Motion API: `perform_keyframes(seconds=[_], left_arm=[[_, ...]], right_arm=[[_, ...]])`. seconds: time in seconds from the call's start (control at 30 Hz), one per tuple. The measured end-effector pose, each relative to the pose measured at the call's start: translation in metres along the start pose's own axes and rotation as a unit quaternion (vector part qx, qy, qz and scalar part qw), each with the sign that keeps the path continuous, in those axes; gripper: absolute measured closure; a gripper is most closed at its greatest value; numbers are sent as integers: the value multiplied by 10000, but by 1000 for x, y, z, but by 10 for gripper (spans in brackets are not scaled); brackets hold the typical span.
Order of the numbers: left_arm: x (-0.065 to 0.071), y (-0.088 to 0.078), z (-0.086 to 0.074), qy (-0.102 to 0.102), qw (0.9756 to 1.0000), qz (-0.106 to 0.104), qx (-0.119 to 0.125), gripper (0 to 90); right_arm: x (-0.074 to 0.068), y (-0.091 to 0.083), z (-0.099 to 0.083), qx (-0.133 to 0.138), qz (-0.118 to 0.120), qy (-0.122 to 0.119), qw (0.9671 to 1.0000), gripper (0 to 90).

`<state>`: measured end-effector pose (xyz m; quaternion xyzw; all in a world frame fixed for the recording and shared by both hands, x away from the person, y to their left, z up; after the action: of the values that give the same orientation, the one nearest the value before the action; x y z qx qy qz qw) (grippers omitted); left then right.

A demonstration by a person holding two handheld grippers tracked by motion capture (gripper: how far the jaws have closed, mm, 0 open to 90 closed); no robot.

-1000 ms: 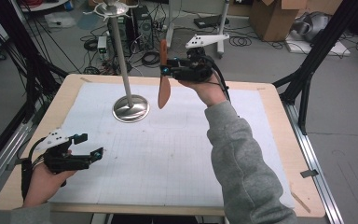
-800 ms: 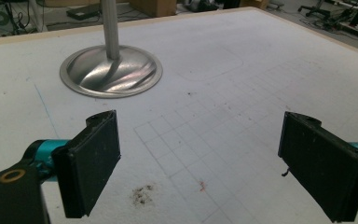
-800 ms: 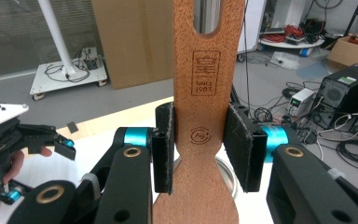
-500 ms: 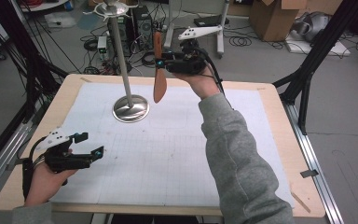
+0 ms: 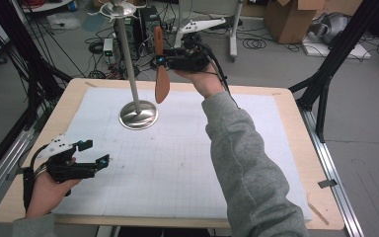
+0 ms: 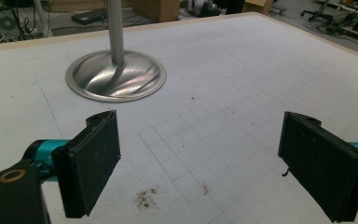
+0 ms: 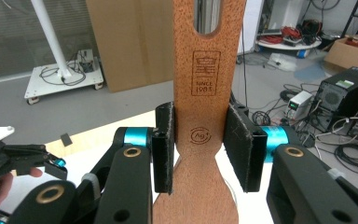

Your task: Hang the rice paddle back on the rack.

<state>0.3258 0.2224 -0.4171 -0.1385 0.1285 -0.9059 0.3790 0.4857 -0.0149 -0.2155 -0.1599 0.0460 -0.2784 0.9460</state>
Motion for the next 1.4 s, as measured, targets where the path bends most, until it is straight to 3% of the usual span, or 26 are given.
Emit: perform_keyframes(seconds=[0.23,0.53,0.9,1.4], left_arm=[[-2,-3,0,-18,10000,16,40,131],[-2,-5,-1,-3,10000,27,4,131],[0,-2,-1,-18,10000,-7,-17,131],[0,-4,0,-24,10000,18,13,132]], right_arm=[[-1,11,7,15,21,109,9999,649],[-6,18,21,83,-4,46,10000,649],[-1,24,27,53,-279,83,9996,649],[0,34,36,30,-450,192,9988,649]])
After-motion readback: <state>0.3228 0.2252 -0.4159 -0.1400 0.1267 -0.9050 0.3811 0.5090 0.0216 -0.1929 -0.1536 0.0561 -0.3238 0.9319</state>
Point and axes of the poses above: each handheld gripper's, and its own axes: y roughly forward along the jaws, z roughly out of its top, x roughly to its right, the point moved 8 cm from there along y, roughly forward along the jaws, and after that the axes turned 5 degrees about -z, right-handed, at the moved point
